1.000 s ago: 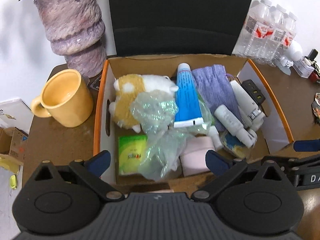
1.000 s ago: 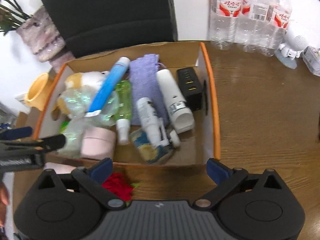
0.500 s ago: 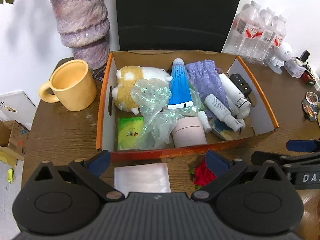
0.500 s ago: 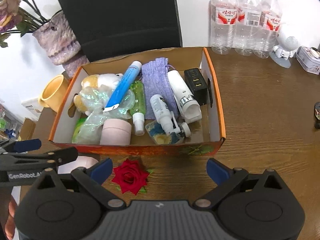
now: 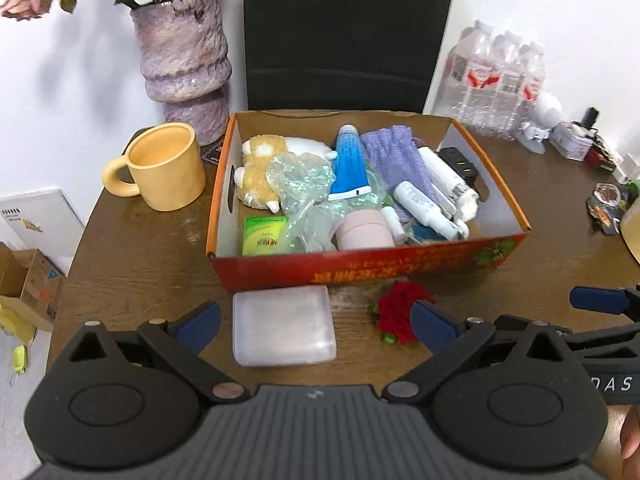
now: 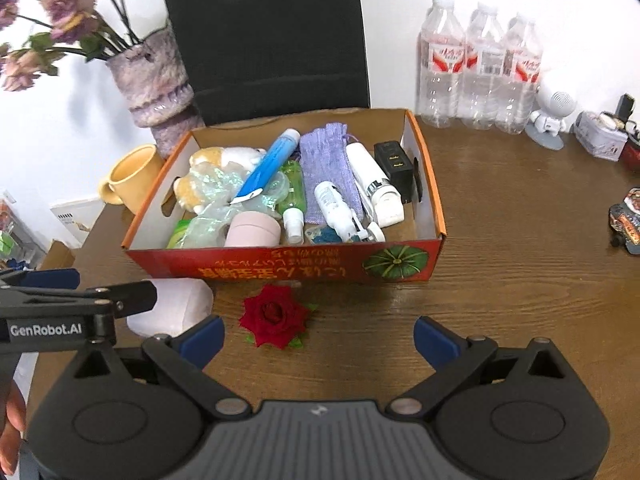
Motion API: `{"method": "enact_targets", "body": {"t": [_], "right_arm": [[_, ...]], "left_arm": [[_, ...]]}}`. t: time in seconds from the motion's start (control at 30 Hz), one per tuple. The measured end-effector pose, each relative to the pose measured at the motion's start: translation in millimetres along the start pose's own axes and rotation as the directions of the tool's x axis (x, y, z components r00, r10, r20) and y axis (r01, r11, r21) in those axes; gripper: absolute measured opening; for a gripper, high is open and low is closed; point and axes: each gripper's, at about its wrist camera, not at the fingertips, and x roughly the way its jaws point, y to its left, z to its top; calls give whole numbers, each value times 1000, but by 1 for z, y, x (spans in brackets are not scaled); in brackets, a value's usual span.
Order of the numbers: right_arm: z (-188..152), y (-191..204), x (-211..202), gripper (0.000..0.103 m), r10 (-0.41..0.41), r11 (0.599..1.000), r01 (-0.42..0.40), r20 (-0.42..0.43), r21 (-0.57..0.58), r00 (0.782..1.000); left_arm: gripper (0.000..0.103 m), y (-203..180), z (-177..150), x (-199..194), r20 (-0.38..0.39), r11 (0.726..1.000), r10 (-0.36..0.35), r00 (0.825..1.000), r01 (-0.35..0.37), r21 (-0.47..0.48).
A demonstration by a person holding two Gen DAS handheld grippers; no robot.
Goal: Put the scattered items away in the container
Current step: 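Withdraw both tools from the box back over the table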
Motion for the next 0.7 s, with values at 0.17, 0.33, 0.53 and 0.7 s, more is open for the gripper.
{"method": "enact_targets", "body": {"t": [0.17,0.33,0.53,0.7], "right_arm": [[-44,3,-13,103,-3,1000,6,108,-24,994],[-105,7,-13,103,20,998,-6,211,-70,977],[-186,26,-4,103,-38,960,122,312,-254,949],[-211,27,7,103,-16,955,95,270,-281,963]], "left_arm": [[103,0,-48,-16,119,1000,-8,993,9,-3],[103,7,-116,-22,257,995,-86,963,98,-34],[103,4,-188,-12,230,1000,-12,973,5,30],[103,4,-210,-17,256,1000,-23,966,20,12]]}}
